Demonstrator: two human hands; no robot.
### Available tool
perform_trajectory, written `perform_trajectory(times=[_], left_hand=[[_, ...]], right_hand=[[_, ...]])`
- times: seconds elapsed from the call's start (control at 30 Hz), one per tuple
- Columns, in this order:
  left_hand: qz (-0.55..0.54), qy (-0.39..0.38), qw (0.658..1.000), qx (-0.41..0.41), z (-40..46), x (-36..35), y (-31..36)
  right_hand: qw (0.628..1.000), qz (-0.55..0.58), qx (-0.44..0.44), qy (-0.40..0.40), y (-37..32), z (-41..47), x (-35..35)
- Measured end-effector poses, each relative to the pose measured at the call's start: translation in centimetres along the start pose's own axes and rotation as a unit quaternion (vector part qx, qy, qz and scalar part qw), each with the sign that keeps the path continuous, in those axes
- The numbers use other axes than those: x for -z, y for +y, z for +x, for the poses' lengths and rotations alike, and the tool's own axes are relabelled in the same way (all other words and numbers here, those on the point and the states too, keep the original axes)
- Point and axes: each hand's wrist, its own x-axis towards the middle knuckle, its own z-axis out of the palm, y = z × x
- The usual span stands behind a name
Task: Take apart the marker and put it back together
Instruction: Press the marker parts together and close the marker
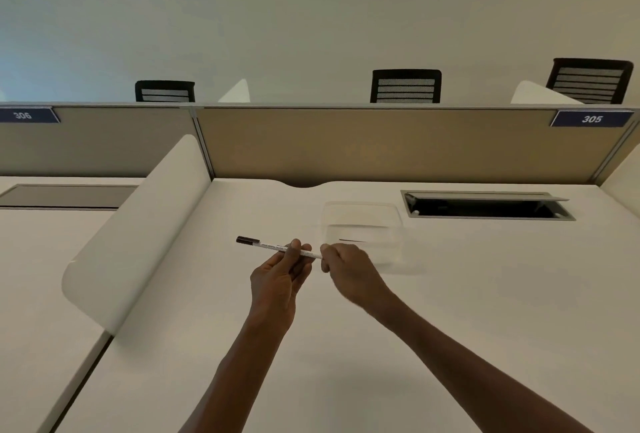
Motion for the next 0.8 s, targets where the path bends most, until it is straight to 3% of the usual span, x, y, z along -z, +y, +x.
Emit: perform_trajectory(times=[0.07, 0.13, 0.2, 0.27, 0.3, 0.33, 0.4, 0.43, 0.47, 0.5, 0.53, 0.57, 0.63, 0.7, 0.73, 0.8], left_hand=[[-0.005, 0.008, 1.000, -0.002, 0.0, 0.1, 0.1], [-0.013, 0.016, 1.000, 0.004, 0.0, 0.1, 0.2], [-0.016, 0.017, 1.000, 0.012, 0.0, 0.1, 0.2], [-0.016, 0.014, 1.000, 0.018, 0.0, 0.2, 0.1], [-0.018, 0.011, 1.000, 0.018, 0.0, 0.2, 0.0], [-0.018, 0.008, 1.000, 0.016, 0.1, 0.2, 0.0], [-0.008, 0.003, 1.000, 0.009, 0.1, 0.3, 0.1], [-0.004, 0.002, 1.000, 0.007, 0.1, 0.3, 0.1], [-0.002, 0.003, 1.000, 0.006, 0.1, 0.2, 0.1], [-0.003, 0.006, 1.000, 0.005, 0.0, 0.2, 0.1], [-0.004, 0.008, 1.000, 0.003, 0.0, 0.1, 0.1], [-0.005, 0.012, 1.000, 0.002, 0.0, 0.1, 0.2], [-0.012, 0.021, 1.000, 0.002, 0.0, 0.1, 0.4], [-0.014, 0.027, 1.000, 0.007, 0.2, 0.2, 0.5], [-0.013, 0.026, 1.000, 0.011, 0.2, 0.2, 0.5], [-0.013, 0.018, 1.000, 0.022, 0.2, 0.1, 0.4]], right_hand=[[0.941, -0.274, 0.176, 0.093, 1.1, 0.0, -0.3], [0.893, -0.331, 0.282, 0.115, 1.8, 0.2, -0.1], [0.897, -0.308, 0.295, 0.117, 2.1, 0.5, 0.2], [0.957, -0.186, 0.202, 0.098, 1.3, 0.2, -0.4], [0.991, -0.055, 0.107, 0.064, 0.9, 0.2, -0.8], [0.994, 0.106, -0.011, 0.028, 0.4, 0.1, -1.1], [0.911, 0.353, -0.202, -0.062, -0.3, -0.1, -0.9], [0.892, 0.383, -0.226, -0.083, -0.4, -0.1, -0.6], [0.904, 0.359, -0.212, -0.090, -0.6, -0.1, -0.2], [0.947, 0.271, -0.157, -0.072, -0.5, -0.1, 0.0], [0.988, 0.135, -0.070, -0.031, -0.4, -0.1, 0.0], [0.999, -0.019, 0.028, 0.018, 0.0, -0.2, -0.1], [0.944, -0.250, 0.197, 0.083, 0.8, -0.1, -0.3], [0.907, -0.310, 0.271, 0.092, 1.3, 0.1, 0.1], [0.910, -0.303, 0.268, 0.090, 1.3, 0.2, 0.1], [0.957, -0.190, 0.200, 0.087, 0.9, 0.0, -0.3]])
